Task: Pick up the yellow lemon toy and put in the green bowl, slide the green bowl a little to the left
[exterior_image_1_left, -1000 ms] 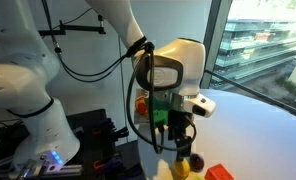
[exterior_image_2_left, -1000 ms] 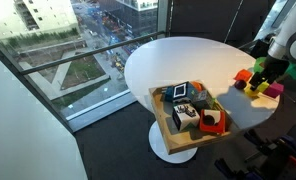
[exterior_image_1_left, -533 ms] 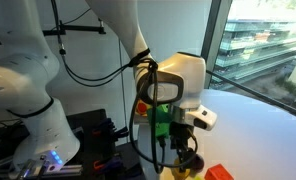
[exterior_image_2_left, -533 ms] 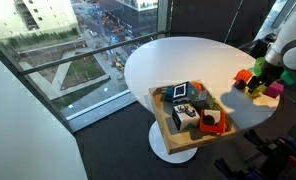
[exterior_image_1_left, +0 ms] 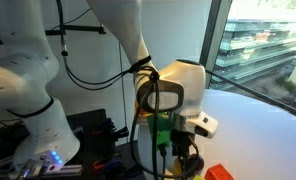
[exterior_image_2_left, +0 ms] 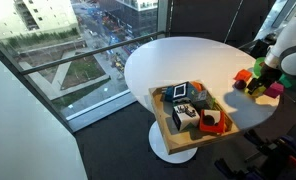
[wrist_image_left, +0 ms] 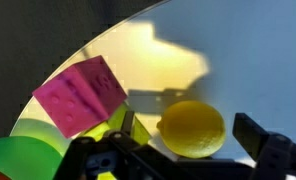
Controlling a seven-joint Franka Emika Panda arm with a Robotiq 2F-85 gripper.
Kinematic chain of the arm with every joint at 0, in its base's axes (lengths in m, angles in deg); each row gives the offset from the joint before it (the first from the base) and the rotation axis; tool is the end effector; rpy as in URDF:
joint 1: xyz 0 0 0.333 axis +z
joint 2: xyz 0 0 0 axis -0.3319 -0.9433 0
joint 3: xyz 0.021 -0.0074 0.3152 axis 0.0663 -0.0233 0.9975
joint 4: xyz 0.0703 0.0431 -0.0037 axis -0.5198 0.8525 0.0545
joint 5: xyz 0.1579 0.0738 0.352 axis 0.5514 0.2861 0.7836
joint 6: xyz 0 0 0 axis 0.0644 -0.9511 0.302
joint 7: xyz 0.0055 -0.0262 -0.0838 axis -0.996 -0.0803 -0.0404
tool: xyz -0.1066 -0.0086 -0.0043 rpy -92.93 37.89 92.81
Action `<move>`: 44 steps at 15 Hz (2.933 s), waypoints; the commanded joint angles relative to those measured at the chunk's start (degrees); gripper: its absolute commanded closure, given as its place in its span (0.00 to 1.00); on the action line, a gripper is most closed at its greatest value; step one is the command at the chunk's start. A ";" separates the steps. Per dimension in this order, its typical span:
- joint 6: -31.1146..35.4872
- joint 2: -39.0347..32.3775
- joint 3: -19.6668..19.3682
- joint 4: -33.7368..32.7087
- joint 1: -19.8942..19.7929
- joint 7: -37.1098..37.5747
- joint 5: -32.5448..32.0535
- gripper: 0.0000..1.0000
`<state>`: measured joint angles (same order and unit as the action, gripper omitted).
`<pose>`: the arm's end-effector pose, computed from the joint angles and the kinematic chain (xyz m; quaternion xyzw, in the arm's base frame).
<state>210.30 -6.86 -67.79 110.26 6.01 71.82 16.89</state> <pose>0.3969 -0.2240 0.2031 0.9863 -0.1411 -0.0160 0.0845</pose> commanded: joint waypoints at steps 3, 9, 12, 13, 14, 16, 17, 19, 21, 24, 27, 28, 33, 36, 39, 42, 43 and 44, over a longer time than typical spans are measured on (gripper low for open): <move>3.62 -2.23 -1.28 -0.74 1.25 1.28 -0.77 0.00; 6.31 -3.68 -1.69 -0.88 2.03 0.94 -0.27 0.29; 5.85 -3.59 -1.85 -0.84 2.28 0.60 0.08 0.48; 5.47 -2.88 -1.68 -0.66 2.15 0.09 0.54 0.56; 5.02 -2.27 -1.57 -0.56 2.08 -0.15 0.86 0.57; 4.30 -1.04 -1.26 -0.26 1.82 -0.65 1.53 0.57; 3.91 -0.16 -1.22 -0.08 1.78 -0.79 1.71 0.57; 3.57 1.26 -1.12 0.12 1.70 -0.90 1.99 0.57; 3.00 2.71 -0.91 0.19 1.56 -0.99 2.25 0.57; 1.56 4.74 -0.86 -0.07 1.37 -0.57 2.08 0.57; 0.00 6.33 -1.20 -0.81 0.96 0.33 1.28 0.57; -0.47 6.69 -1.36 -1.11 0.73 0.64 0.95 0.57; -1.93 6.68 -2.91 -3.45 -0.94 2.61 -0.89 0.57; -2.27 5.79 -4.17 -5.03 -1.95 3.92 -1.54 0.57; -2.41 4.66 -5.42 -6.63 -2.78 5.46 -2.57 0.57; -2.46 3.63 -6.76 -8.32 -3.01 7.83 -4.36 0.57; -2.45 3.22 -7.25 -8.91 -2.98 8.84 -5.10 0.57; -2.53 2.86 -7.68 -9.48 -2.91 9.63 -5.72 0.57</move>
<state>209.45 -2.55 -74.67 103.68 3.40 77.87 14.00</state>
